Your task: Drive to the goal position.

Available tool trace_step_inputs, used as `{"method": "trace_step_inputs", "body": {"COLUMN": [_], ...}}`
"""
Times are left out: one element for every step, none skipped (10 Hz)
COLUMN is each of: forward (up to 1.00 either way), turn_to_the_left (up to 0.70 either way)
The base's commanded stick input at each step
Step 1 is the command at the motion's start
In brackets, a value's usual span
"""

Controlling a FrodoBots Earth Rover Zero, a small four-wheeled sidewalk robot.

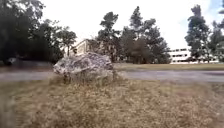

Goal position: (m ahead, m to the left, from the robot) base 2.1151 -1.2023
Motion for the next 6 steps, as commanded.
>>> {"method": "trace_step_inputs", "body": {"forward": [0.70,0.70,0.70,0.70,0.70,0.70], "turn_to_the_left": [-0.11,-0.04,0.00,0.00,0.00,0.00]}}
